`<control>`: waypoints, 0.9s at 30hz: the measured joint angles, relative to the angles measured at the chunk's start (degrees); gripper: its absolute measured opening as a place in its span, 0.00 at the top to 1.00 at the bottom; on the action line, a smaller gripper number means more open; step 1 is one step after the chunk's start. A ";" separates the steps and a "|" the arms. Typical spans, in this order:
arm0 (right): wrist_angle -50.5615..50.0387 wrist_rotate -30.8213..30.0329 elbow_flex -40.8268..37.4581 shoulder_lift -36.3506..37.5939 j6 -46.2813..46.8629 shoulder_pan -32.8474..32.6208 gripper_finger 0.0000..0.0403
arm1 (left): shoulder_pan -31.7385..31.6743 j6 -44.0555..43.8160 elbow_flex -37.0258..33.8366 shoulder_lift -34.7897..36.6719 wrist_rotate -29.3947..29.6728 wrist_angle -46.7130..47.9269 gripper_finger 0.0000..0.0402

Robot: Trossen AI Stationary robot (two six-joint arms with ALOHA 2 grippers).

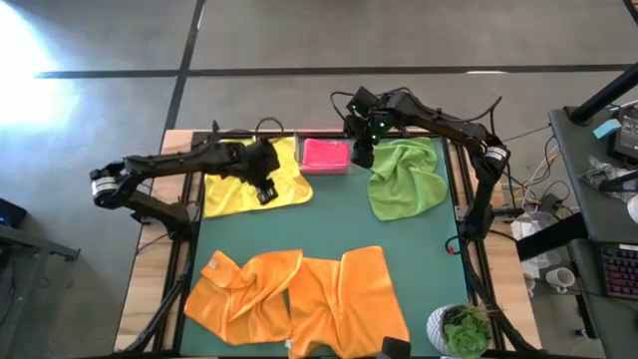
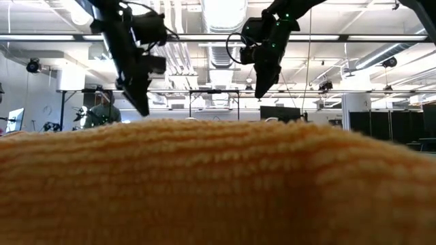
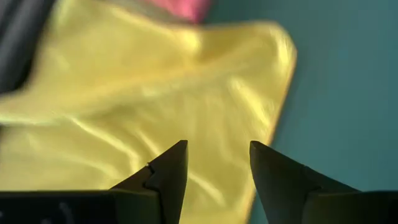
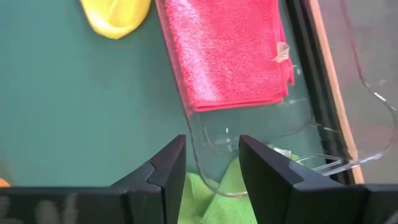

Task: Fold microfiber towels
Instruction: Fold the yellow microfiber towel

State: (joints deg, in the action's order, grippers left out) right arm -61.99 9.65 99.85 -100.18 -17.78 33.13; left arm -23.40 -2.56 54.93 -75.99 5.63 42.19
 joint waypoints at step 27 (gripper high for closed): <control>-0.51 -0.68 0.00 0.09 16.78 -8.71 0.66 | 3.14 -5.05 -9.05 -17.99 -0.61 -28.63 0.61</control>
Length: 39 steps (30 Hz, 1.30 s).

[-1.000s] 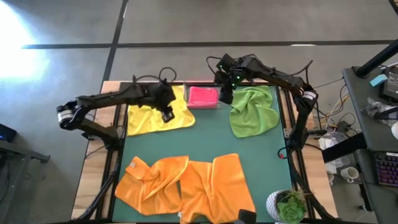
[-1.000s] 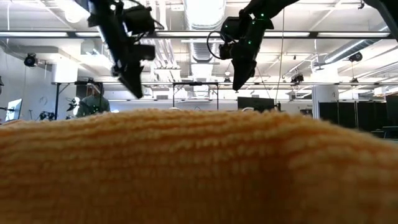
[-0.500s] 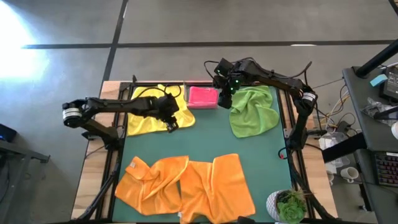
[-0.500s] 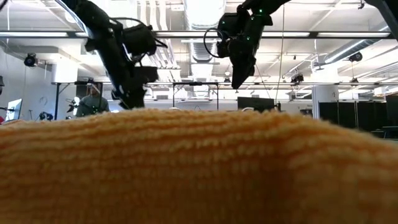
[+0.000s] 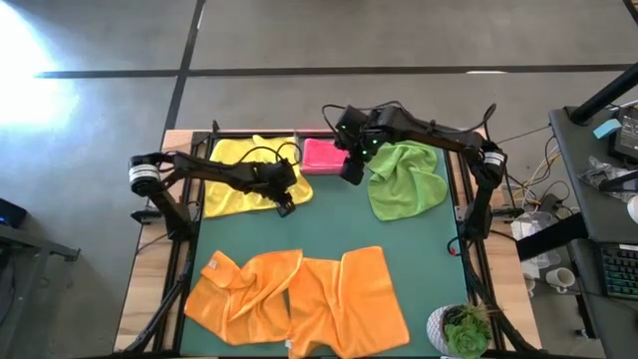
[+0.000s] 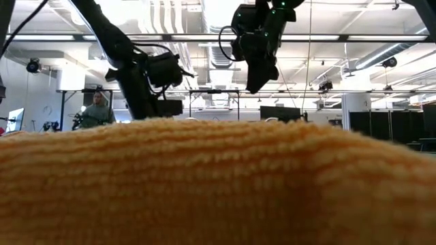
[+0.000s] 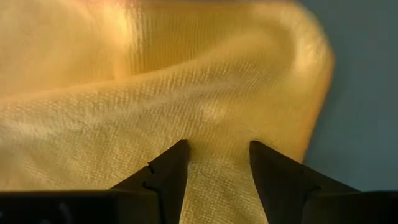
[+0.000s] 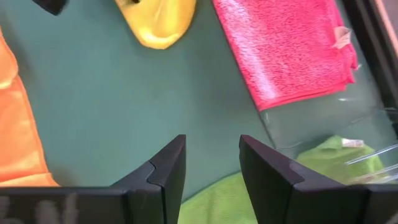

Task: Fold microfiber towels
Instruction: Fold the yellow microfiber towel

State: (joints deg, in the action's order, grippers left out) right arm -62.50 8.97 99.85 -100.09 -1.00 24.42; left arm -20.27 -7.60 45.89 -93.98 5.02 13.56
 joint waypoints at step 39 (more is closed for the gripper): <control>1.92 -1.60 -0.02 0.00 5.58 -6.68 0.66 | 27.19 4.43 -0.67 16.86 0.10 28.35 0.61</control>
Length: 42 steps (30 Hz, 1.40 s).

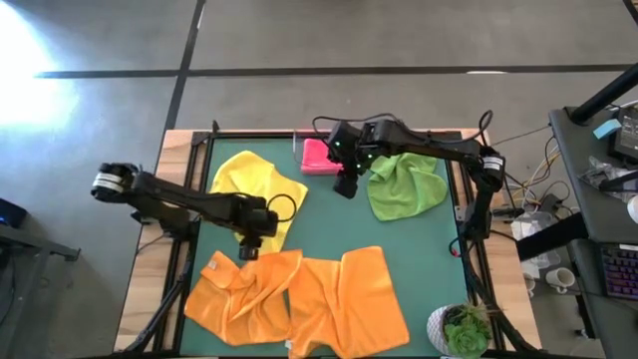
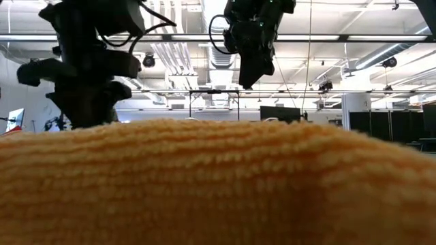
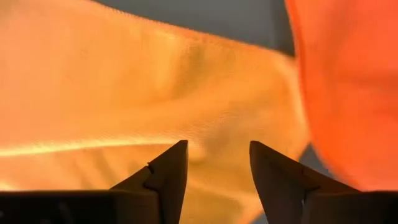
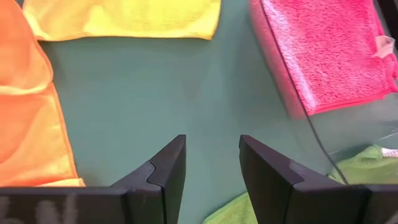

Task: Fold microfiber towels
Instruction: Fold the yellow microfiber towel

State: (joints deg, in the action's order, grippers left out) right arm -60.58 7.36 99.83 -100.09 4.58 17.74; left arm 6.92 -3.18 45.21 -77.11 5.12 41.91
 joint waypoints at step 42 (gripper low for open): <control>-0.05 -1.47 -0.02 -0.09 -18.47 -2.10 0.66 | -5.75 -10.86 -0.98 -5.96 6.18 -1.83 0.61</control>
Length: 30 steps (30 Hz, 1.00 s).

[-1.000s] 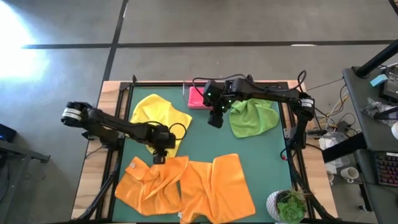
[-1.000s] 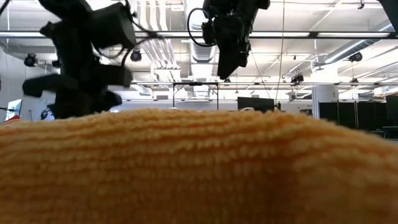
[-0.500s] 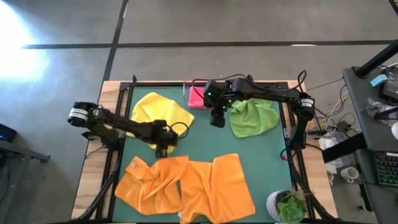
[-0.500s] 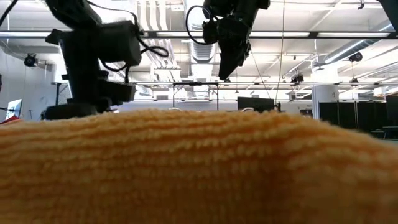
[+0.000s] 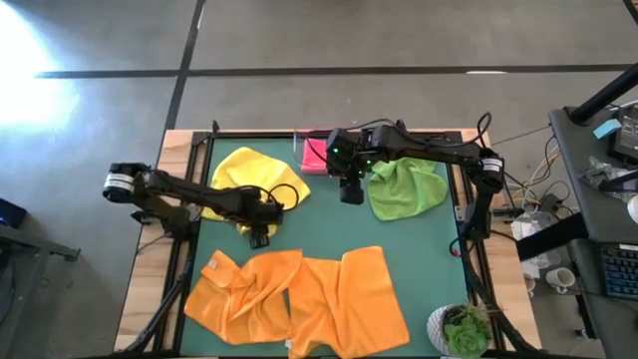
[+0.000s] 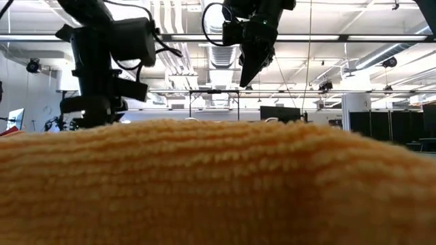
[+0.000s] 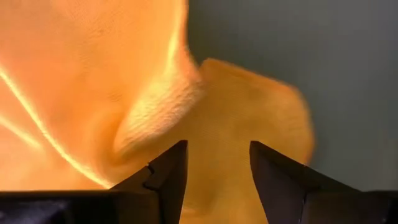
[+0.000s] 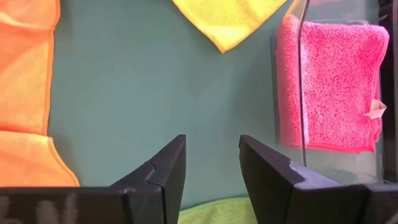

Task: Fold microfiber towels
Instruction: Fold the yellow microfiber towel

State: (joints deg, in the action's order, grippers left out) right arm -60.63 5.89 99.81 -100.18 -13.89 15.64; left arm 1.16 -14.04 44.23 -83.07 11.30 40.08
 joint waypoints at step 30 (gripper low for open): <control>-0.10 0.02 -0.17 0.00 -1.85 0.00 0.66 | 8.33 -9.87 0.87 -7.43 3.66 -6.46 0.63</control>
State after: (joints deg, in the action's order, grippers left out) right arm -60.73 5.91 99.63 -100.18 -15.73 15.64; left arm 9.50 -23.91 45.10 -90.50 14.96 33.62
